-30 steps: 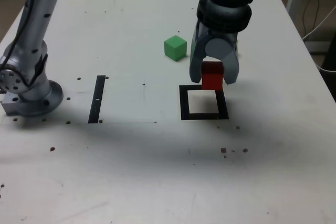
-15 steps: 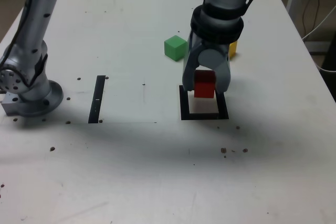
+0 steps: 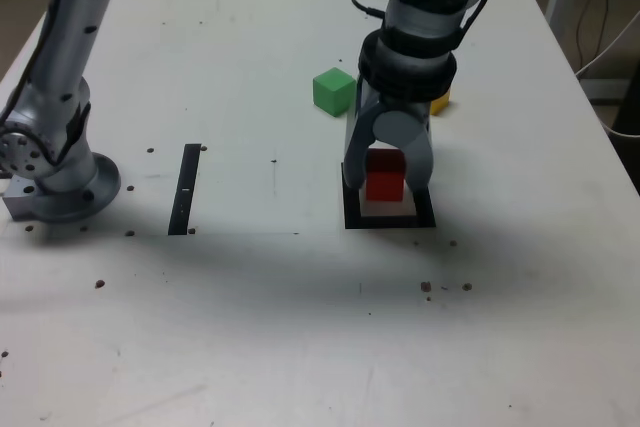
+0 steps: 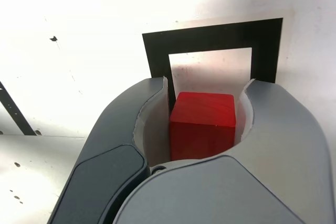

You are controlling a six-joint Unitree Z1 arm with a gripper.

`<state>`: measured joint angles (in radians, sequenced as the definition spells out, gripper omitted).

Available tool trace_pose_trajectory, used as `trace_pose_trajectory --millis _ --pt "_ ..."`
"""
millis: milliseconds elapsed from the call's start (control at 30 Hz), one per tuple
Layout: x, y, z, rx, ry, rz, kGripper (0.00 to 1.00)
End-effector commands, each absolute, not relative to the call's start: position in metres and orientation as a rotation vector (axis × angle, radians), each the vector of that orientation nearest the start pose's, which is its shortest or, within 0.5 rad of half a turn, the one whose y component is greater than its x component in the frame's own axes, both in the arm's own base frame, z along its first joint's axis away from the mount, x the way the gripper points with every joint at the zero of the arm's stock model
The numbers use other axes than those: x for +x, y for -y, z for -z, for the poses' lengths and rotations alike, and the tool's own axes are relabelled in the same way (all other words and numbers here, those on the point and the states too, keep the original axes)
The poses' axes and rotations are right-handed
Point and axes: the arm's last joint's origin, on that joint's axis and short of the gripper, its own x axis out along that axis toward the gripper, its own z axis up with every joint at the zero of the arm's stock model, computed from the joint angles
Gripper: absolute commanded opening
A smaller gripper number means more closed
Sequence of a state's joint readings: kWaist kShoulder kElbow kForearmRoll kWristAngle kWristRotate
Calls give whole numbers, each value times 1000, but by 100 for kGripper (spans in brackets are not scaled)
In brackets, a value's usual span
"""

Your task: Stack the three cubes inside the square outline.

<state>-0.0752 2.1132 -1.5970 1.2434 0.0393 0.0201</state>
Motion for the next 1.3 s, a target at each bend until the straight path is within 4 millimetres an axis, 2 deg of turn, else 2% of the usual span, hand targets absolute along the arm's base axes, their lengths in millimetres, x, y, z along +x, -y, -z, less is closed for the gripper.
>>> trace_pose_trajectory --millis 0,333,400,567,633,967,1267 --pt "376 25 -221 109 -1764 43 39" --pt "377 24 -211 106 -1762 41 41" --pt "377 24 -209 105 -1760 41 51" --pt "378 23 -207 111 -1757 47 88" --pt "377 22 -207 112 -1757 46 91" --pt "375 22 -211 119 -1748 41 95" --pt "361 19 -238 139 -1728 6 99"
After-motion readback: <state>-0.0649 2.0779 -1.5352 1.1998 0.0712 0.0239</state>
